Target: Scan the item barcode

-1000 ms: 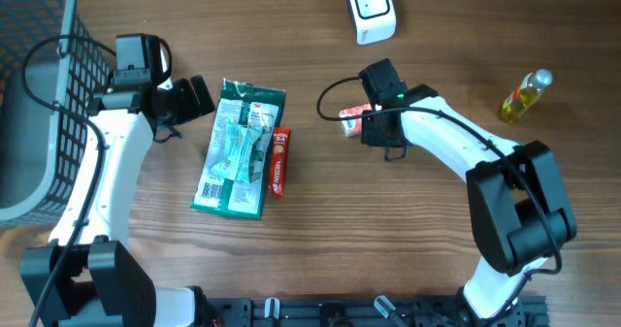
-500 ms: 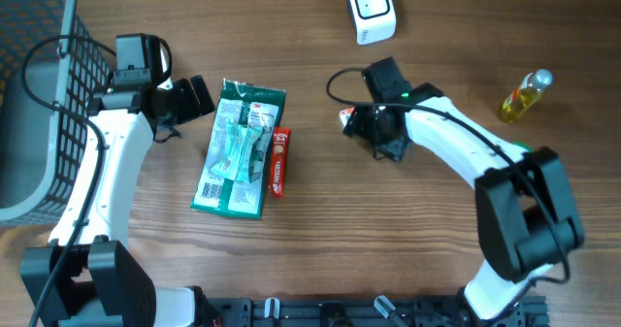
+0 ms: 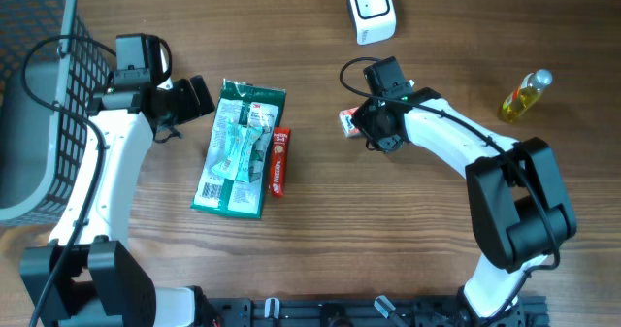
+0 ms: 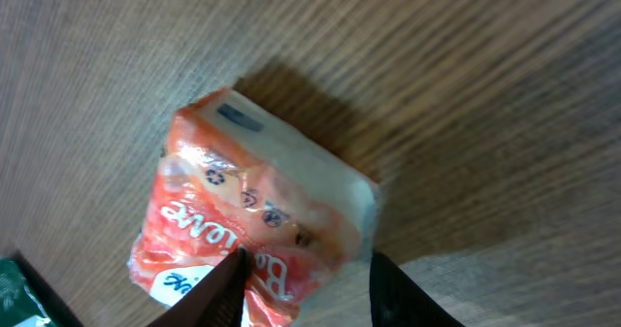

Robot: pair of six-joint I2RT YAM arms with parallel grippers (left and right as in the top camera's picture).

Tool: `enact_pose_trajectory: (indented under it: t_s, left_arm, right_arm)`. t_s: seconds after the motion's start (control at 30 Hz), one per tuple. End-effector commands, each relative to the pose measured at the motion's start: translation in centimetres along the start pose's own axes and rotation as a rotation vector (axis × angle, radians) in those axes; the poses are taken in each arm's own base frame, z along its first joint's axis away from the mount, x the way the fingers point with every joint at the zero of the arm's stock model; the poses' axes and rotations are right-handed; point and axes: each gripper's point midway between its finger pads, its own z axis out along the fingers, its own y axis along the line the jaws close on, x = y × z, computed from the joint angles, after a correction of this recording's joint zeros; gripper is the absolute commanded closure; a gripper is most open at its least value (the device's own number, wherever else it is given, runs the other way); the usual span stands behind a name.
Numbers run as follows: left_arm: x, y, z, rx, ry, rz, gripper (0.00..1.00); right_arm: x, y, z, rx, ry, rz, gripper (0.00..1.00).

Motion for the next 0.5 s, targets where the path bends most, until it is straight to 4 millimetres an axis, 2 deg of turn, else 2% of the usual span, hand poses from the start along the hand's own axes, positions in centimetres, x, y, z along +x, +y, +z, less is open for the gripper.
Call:
enact_pose_trajectory:
  t_s: [0.0,0.07,0.13,0.23,0.33,0.4,0.47]
  left_arm:
    - [-0.3,-0.1,-0.3,0.01,-0.009,-0.008,0.0]
    - [-0.3,-0.1,-0.3,0.01,-0.009,-0.008,0.0]
    - [-0.3,-0.1,-0.3,0.01,-0.009,-0.008,0.0]
    - [-0.3,-0.1,-0.3,0.01,-0.009,-0.008,0.0]
    - [-0.3,-0.1,-0.3,0.01,-0.009,-0.007,0.0]
    - [-0.3,-0.1,-0.3,0.01,-0.009,-0.007,0.0]
    - [-0.3,-0.1,-0.3,0.01,-0.009,-0.007,0.0]
  right_arm:
    - [0.1,-1.9,2.1,0.07,-0.011,0.032,0.65]
    - [-0.4,-2.8,2.1,0.112,-0.043,0.014,0.76]
    - [-0.6,-3.1,1.9,0.123,-0.034,-0.132,0.83]
    - [-0.7,-2.7,1.4,0.114,-0.022,-0.421,0.78]
    - [0.9,-1.5,0.6,0.041,0.068,-0.65,0.76]
    - [1.6,-1.2,-0.2,0.026,0.117,-0.692,0.76]
    - [1.4,-2.2,-1.0,0.069,0.16,-0.782,0.76]
